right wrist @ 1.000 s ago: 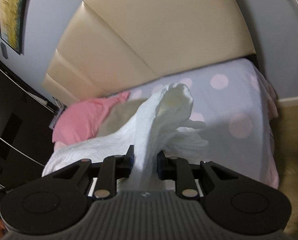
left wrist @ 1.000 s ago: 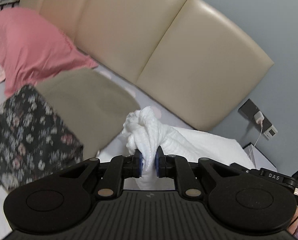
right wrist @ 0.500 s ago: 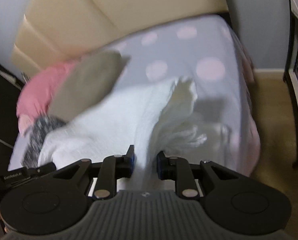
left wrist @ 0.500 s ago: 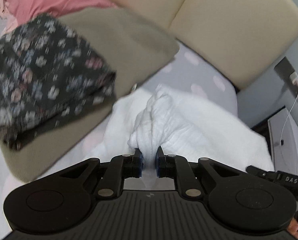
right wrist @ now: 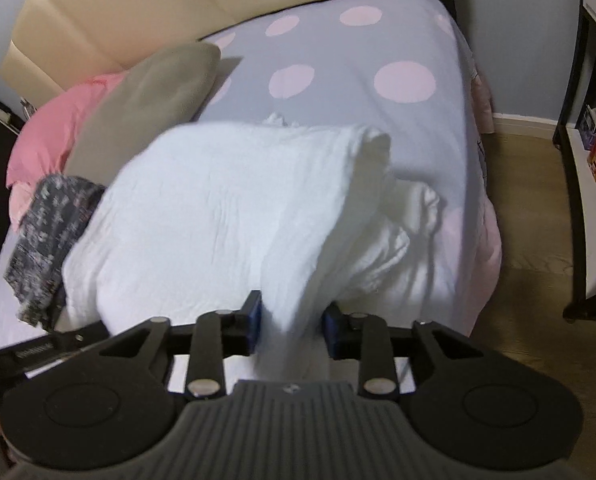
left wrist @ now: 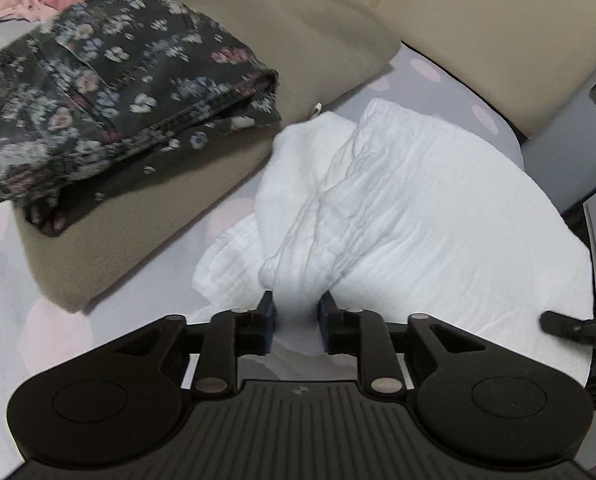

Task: Fold clothes
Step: 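Lower the white bundle onto the bed beside the floral jeans with both grippers, then open both grippers and release the white bundle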

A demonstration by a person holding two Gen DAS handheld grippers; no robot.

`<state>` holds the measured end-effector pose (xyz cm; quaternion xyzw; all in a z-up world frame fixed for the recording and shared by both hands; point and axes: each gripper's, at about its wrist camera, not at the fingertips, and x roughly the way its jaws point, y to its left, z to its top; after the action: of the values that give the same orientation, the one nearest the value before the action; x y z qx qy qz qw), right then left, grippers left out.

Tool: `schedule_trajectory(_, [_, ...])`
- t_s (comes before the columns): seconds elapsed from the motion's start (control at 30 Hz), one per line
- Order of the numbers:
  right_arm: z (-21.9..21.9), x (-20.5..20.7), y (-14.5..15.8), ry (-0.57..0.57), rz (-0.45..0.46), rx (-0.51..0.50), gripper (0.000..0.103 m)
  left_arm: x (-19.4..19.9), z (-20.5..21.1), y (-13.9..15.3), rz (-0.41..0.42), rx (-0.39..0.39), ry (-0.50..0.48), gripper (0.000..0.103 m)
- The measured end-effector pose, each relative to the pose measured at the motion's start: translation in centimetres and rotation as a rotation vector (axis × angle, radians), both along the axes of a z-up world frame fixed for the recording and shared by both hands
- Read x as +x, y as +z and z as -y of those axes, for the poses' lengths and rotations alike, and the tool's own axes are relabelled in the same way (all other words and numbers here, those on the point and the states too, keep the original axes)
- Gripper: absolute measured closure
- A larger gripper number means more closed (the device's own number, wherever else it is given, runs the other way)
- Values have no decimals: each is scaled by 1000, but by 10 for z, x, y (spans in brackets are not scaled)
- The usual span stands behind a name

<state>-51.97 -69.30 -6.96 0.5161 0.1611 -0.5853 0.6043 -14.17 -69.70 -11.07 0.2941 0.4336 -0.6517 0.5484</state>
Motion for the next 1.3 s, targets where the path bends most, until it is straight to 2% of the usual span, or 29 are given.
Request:
schedule_trajectory(0.1, [-8,-14,15,-36,-8,-49,64,7,-11,19,26,-25,6,78])
schedule_trajectory(0.23, [-25,-29,38,-111,-143,-202,68,5,-21,48,22,-114,-11,78])
schedule_trajectory(0.27, [-24,-29,38,-98,-137,-220,76,2,-20,52,16,-132,-21,78])
schedule_trajectory(0.37, [-17,-25,37,-37,-91,-257,81,-16,-10,53,9,-156,-56,78])
schedule_trajectory(0.5, [7,-12,19,-3,-120,-216,86,-39,6,33,31,-139,-63,82])
schedule_trajectory(0.6, [24,-5,2,-12,-169,-126,88,-38,20,9,32,-81,-5,86])
schedule_trajectory(0.7, [38,-5,-19,-22,-145,-40,88,-30,26,-9,2,-43,43,90])
schedule_trajectory(0.8, [44,-1,-29,-14,-162,-14,87,-26,27,-20,-18,-22,68,91])
schedule_trajectory(0.87, [44,2,-28,-8,-180,-18,87,-27,22,-16,-13,-40,68,91])
schedule_trajectory(0.97, [27,3,-12,0,-235,-80,86,-29,7,0,-20,-83,53,91])
schedule_trajectory(1.13, [-20,15,22,112,-262,-240,86,-44,-21,26,-49,-133,-11,91])
schedule_trajectory(1.23, [-45,29,30,199,-223,-276,86,-60,-39,30,-68,-132,-51,91])
schedule_trajectory(1.3, [-54,42,22,246,-241,-261,86,-69,-50,30,-43,-130,-57,91])
